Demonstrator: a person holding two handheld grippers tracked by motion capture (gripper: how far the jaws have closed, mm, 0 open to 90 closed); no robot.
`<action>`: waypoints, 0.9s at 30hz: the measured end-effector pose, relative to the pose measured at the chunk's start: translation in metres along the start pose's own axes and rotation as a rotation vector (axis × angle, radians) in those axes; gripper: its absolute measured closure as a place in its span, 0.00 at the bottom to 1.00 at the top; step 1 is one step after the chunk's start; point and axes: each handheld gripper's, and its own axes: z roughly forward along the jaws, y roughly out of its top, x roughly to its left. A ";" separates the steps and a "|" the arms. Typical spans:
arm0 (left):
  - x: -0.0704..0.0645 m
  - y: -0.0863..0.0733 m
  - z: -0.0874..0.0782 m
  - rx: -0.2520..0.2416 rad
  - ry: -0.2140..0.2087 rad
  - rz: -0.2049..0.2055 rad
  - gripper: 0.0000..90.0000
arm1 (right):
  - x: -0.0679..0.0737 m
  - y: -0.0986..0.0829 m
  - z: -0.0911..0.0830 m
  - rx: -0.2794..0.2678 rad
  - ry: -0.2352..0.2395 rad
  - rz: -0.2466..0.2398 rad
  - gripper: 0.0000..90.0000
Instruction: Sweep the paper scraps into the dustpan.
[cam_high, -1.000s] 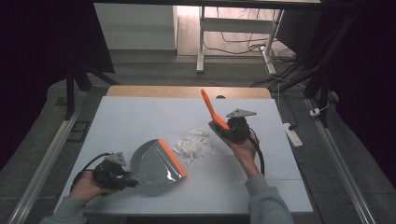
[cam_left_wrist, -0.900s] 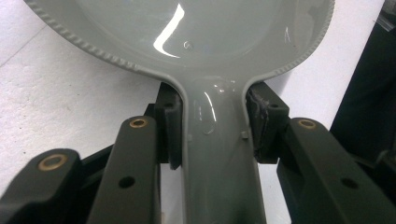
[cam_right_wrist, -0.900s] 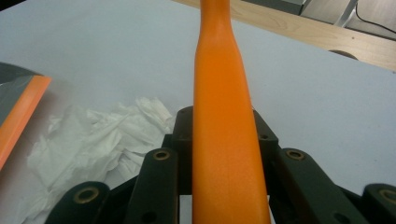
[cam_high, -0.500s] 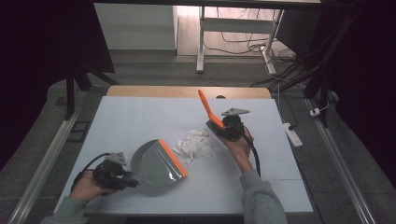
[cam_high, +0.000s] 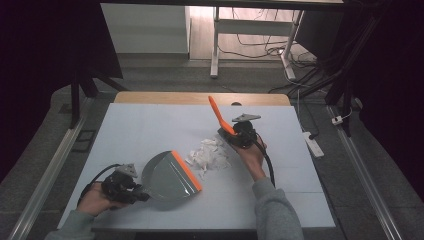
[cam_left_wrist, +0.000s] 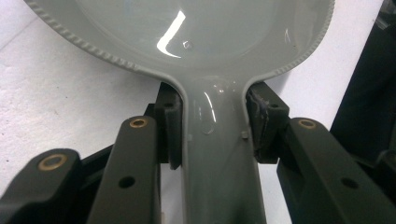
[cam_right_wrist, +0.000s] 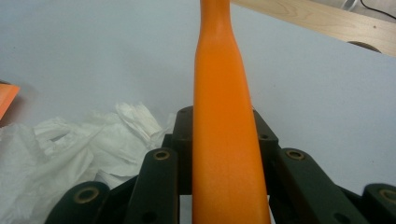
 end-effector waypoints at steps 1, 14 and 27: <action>0.000 0.000 0.000 0.002 0.000 -0.001 0.68 | 0.000 0.000 0.001 0.001 0.000 0.000 0.79; 0.002 0.003 0.006 0.019 -0.016 -0.008 0.68 | 0.003 -0.004 0.010 0.025 0.017 -0.015 0.79; 0.004 0.005 0.009 0.020 -0.029 -0.016 0.68 | 0.013 -0.004 0.015 0.025 0.042 -0.035 0.79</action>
